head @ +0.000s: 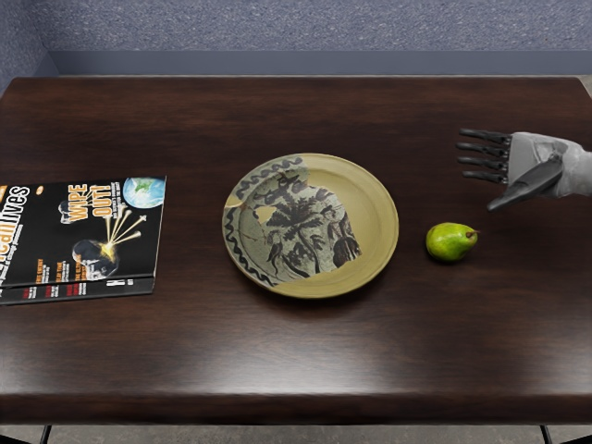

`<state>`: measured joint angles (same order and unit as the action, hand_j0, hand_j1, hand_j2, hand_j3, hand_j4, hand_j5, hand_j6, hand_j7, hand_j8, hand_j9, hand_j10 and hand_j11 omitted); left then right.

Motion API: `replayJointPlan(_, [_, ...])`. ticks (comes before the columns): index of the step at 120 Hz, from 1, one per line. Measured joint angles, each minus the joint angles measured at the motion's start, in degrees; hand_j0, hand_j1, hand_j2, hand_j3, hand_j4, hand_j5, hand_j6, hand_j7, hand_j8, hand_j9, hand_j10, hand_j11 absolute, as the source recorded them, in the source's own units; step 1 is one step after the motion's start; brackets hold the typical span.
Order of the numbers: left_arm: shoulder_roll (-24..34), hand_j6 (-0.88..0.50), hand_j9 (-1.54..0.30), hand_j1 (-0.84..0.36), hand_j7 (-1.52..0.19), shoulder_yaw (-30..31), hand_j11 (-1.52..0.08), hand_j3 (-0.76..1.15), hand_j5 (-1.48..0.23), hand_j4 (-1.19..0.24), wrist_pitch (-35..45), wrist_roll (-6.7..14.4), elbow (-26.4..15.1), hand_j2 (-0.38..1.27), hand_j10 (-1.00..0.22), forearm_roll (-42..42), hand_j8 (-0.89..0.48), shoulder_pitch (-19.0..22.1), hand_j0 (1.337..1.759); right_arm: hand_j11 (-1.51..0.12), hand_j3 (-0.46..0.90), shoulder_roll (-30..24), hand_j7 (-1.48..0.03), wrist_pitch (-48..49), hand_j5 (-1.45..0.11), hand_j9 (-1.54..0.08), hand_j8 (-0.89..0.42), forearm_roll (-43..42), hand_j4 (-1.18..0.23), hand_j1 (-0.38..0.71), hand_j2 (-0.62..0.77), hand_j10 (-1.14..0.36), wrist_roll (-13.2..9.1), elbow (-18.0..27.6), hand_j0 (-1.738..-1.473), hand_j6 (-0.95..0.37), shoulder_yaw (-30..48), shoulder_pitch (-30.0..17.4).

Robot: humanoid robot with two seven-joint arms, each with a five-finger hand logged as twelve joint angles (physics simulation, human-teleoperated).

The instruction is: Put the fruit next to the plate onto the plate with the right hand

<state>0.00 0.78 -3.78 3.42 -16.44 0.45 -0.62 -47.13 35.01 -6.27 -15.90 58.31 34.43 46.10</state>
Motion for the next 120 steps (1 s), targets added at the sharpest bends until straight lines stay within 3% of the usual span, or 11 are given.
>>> replayJointPlan(14, [0.0, 0.0, 0.0, 0.35, 0.0, 0.0, 0.0, 0.0, 0.0, 0.0, 0.0, 0.0, 0.0, 0.0, 0.0, 0.0, 0.0, -0.03, 1.658, -0.03, 0.0, 1.46, -0.03, 0.0, -0.03, -0.03, -0.02, -3.56, -0.02, -0.32, 0.0, -0.02, -0.71, 0.49, -1.658, -0.02, -0.03, 2.06])
replayJointPlan(25, [0.0, 0.0, 0.0, 0.35, 0.0, 0.0, 0.0, 0.0, 0.0, 0.0, 0.0, 0.0, 0.0, 0.0, 0.0, 0.0, 0.0, 0.0, 1.658, -0.04, 0.0, 2.79, -0.04, 0.0, -0.04, -0.04, -0.03, -7.71, -0.03, -0.32, 0.0, -0.03, -3.99, 0.51, -1.658, -0.03, 0.16, 3.68])
replayJointPlan(34, [0.0, 0.0, 0.0, 0.35, 0.0, 0.0, 0.0, 0.0, 0.0, 0.0, 0.0, 0.0, 0.0, 0.0, 0.0, 0.0, 0.0, -0.02, 1.658, -0.1, 0.0, 3.95, -0.1, 0.01, -0.1, -0.1, -0.08, -13.0, -0.08, -0.25, -0.01, -0.08, -5.43, 0.46, -1.658, -0.08, 3.8, 4.2])
replayJointPlan(52, [0.0, 0.0, 0.0, 0.35, 0.0, 0.0, 0.0, 0.0, 0.0, 0.0, 0.0, 0.0, 0.0, 0.0, 0.0, 0.0, 0.0, -0.04, 1.658, -0.07, 0.0, 6.43, -0.07, 0.0, -0.07, -0.07, -0.05, -21.44, -0.05, -0.29, -0.01, -0.05, -5.8, -0.32, -1.658, -0.05, 11.56, 2.53])
replayJointPlan(57, [0.0, 0.0, 0.0, 0.35, 0.0, 0.0, 0.0, 0.0, 0.0, 0.0, 0.0, 0.0, 0.0, 0.0, 0.0, 0.0, 0.0, 0.0, 1.658, -0.07, 0.0, 6.66, -0.07, 0.0, -0.07, -0.07, -0.05, -25.32, -0.06, -0.28, -0.01, -0.05, -3.86, 0.16, -1.658, -0.06, 12.57, 1.78])
replayJointPlan(70, [0.0, 0.0, 0.0, 0.35, 0.0, 0.0, 0.0, 0.0, 0.0, 0.0, 0.0, 0.0, 0.0, 0.0, 0.0, 0.0, 0.0, -0.04, 1.658, -0.07, 0.0, 5.65, -0.07, 0.0, -0.07, -0.07, -0.06, -35.67, -0.06, -0.28, -0.01, -0.05, 4.7, 5.34, -1.658, -0.06, 13.92, -2.89])
replayJointPlan(82, [0.0, 0.0, 0.0, 0.35, 0.0, 0.0, 0.0, 0.0, 0.0, 0.0, 0.0, 0.0, 0.0, 0.0, 0.0, 0.0, 0.0, -0.02, 1.658, -0.06, 0.0, 5.12, -0.06, -0.01, -0.06, -0.06, -0.05, -43.17, -0.05, -0.29, -0.01, -0.05, 14.45, 7.71, -1.658, -0.05, 14.11, -6.96])
replayJointPlan(87, [0.0, 0.0, 0.0, 0.35, 0.0, 0.0, 0.0, 0.0, 0.0, 0.0, 0.0, 0.0, 0.0, 0.0, 0.0, 0.0, 0.0, -0.01, 1.658, -0.06, 0.0, 5.0, -0.06, -0.01, -0.06, -0.06, -0.05, -45.26, -0.05, -0.3, -0.01, -0.04, 17.54, 8.25, -1.658, -0.05, 14.08, -8.49])
replayJointPlan(120, [0.0, 0.0, 0.0, 0.35, 0.0, 0.0, 0.0, 0.0, 0.0, 0.0, 0.0, 0.0, 0.0, 0.0, 0.0, 0.0, 0.0, -0.01, 1.658, -0.03, 0.0, 3.65, -0.03, -4.18, -0.03, -0.03, -0.03, -49.16, -0.03, -0.32, 0.0, -0.03, 29.76, 9.3, -1.658, -0.03, 14.41, -15.61])
